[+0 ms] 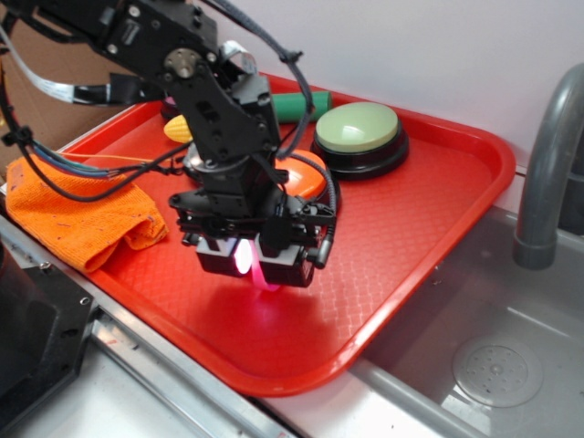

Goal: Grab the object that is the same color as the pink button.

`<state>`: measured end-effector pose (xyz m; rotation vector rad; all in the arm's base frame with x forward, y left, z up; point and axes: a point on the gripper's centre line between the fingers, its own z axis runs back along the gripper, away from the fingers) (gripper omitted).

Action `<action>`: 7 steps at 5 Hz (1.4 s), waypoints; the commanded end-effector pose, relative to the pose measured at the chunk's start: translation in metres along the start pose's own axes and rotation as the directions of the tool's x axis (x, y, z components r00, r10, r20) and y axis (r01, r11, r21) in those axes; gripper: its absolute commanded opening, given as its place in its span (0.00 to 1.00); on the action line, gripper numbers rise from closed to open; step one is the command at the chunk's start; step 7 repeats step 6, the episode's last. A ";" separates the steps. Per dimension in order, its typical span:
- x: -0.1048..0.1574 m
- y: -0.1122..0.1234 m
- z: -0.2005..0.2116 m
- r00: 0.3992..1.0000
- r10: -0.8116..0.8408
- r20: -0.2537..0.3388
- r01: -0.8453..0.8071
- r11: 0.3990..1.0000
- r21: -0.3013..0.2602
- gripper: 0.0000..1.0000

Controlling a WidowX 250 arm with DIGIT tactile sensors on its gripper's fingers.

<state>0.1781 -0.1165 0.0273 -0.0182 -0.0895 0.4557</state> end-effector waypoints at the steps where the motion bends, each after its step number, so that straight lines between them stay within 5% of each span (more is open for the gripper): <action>1: 0.012 0.006 0.029 0.992 -0.121 0.024 0.122 0.991 -0.047 0.00; 2: 0.021 0.022 0.058 0.979 -0.202 0.025 0.203 0.978 -0.057 0.00; 4: 0.061 0.094 0.112 0.943 -0.333 0.025 0.334 0.942 -0.040 0.00; 7: 0.070 0.112 0.113 0.909 -0.417 -0.023 0.416 0.909 -0.029 0.00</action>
